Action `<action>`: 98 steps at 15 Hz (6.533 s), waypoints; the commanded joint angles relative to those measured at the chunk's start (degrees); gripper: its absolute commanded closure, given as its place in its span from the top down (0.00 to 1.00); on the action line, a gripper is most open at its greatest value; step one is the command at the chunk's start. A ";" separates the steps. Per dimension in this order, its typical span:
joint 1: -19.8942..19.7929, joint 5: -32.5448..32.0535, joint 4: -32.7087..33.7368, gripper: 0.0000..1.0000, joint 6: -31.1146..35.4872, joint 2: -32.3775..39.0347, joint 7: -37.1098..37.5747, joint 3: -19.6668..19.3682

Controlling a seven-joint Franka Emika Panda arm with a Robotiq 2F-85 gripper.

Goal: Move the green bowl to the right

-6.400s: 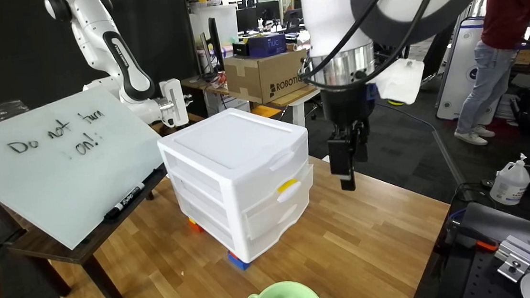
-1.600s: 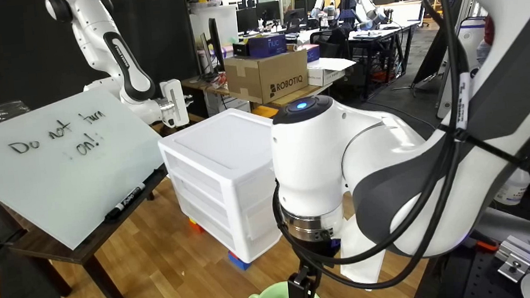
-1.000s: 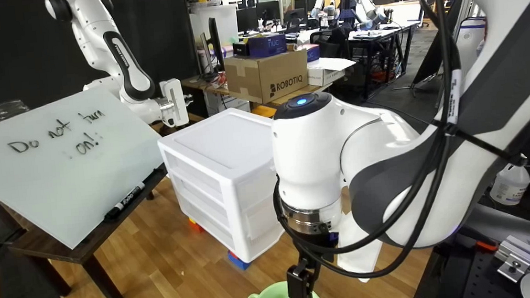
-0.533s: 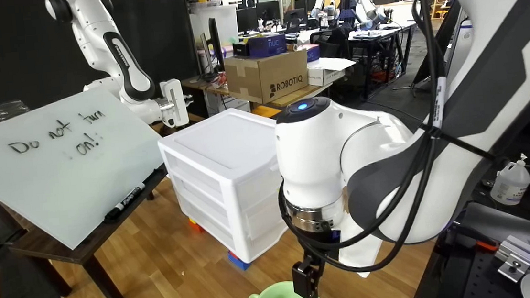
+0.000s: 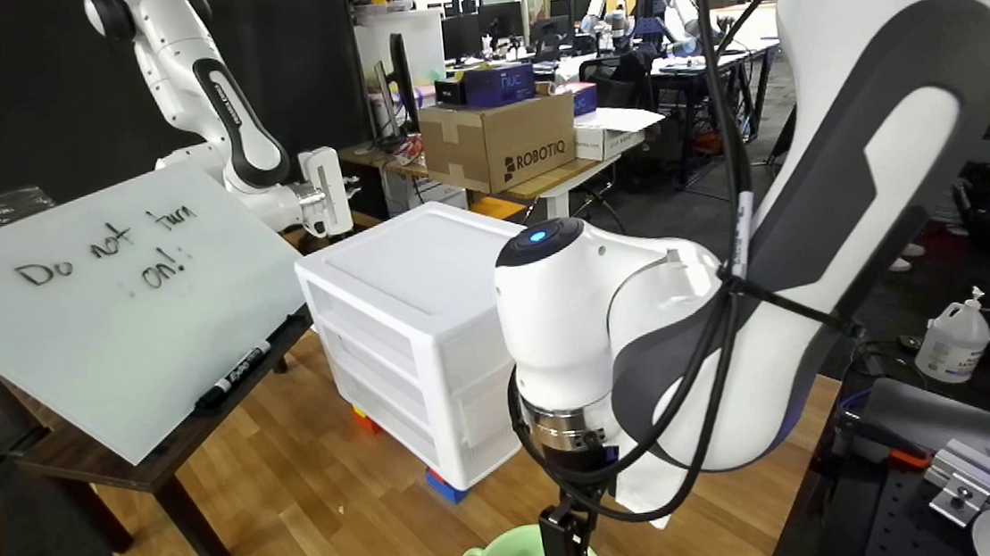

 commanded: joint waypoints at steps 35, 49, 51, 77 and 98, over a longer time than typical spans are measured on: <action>1.09 4.40 9.85 1.00 0.13 12.94 -3.54 -3.82; 13.10 -5.73 -1.44 1.00 10.99 5.26 18.14 -6.49; 12.48 -6.21 -2.09 1.00 11.17 4.66 18.48 -6.55; 1.77 11.10 -3.64 0.02 12.97 4.07 -3.88 0.49; 1.88 26.16 -15.94 0.02 23.38 -11.11 2.99 3.93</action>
